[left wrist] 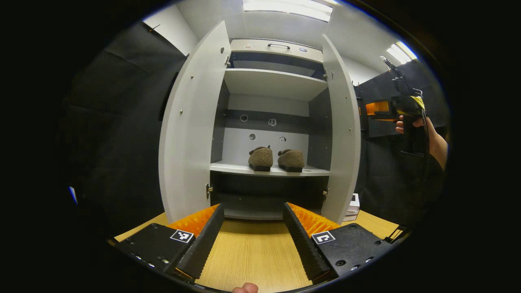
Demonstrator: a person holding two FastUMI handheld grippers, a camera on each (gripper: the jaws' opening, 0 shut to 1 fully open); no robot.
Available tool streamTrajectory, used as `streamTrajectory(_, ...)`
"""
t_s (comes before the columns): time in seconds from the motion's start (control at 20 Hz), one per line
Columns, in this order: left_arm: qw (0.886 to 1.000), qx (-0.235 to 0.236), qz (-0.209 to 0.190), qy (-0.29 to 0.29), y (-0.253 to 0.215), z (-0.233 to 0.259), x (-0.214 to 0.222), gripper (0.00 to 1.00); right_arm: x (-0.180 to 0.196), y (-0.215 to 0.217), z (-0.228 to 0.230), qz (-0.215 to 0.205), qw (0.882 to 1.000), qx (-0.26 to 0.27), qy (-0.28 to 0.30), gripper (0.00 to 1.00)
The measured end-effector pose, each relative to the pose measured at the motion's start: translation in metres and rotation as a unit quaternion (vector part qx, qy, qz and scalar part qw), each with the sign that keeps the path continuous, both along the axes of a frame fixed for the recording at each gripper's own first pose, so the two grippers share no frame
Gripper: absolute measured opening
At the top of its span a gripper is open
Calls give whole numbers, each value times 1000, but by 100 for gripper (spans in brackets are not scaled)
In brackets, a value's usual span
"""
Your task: Grab one shoe with the right hand and put it into the shoe cabinet, grab the other shoe with the left hand and put it into the shoe cabinet; then close the right door with the right hand and the left door with the left hand.
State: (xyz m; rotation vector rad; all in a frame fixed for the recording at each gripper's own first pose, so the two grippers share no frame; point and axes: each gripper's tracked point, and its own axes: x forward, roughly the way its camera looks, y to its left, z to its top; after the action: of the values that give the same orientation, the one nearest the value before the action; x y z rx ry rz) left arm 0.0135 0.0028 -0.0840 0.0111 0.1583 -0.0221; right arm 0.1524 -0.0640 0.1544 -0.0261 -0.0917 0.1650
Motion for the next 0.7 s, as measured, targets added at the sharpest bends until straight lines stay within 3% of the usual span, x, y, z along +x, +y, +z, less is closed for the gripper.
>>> streamTrajectory(0.05, 1000, 2, 4, 1, 4, 0, -1, 90, 4, 11, -1, 12, 1000, 7, 2, 85)
streamTrajectory(0.1, 1000, 4, 7, 0, 7, 1, -2, 90, 9, 24, -2, 24, 1000, 13, 6, 89)
streamTrajectory(0.25, 1000, 9, 18, -4, 17, 3, -6, 90, 28, 62, -5, 48, 999, 15, 9, 90)
streamTrajectory(0.45, 1000, 12, 27, 1, 27, 1, -10, 90, 50, 88, -6, 43, 999, 17, 5, 90)
streamTrajectory(0.7, 1000, 7, 22, 6, 26, -2, -9, 90, 42, 76, -5, 20, 1000, 18, -2, 92)
